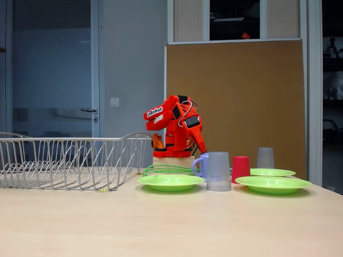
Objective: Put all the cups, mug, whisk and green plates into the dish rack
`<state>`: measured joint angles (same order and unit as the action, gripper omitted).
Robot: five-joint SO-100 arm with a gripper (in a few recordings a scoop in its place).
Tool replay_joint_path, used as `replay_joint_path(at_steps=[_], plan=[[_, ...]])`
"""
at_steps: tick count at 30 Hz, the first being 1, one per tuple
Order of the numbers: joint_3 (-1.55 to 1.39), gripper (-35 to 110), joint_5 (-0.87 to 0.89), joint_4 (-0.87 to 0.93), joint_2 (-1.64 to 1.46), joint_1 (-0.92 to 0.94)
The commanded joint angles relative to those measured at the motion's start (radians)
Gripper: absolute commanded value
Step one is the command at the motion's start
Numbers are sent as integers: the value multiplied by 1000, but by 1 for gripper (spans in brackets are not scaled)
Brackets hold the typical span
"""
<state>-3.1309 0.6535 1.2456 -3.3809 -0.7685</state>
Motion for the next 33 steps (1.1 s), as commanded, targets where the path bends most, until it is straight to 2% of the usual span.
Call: replay_joint_path(at_steps=[1, 4, 7, 13, 17, 19, 21, 24, 27, 29, 31, 33], plan=[[17, 0, 255, -34, -18, 58], [40, 0, 201, -112, -15, 32], [144, 0, 176, -114, 51, 35], [535, 0, 52, -81, 443, 0], [758, 1, -133, -186, 712, -153], [940, 0, -100, -175, 957, -225], [1124, 0, 34, -127, 1213, -281], [1267, 0, 383, -121, 1382, -405], [1376, 0, 907, -83, 1555, -566], [1460, 1, 1178, -64, 1678, -666], [1529, 14, 1308, -81, 1781, -730], [1589, 28, 1330, -100, 1861, -769]])
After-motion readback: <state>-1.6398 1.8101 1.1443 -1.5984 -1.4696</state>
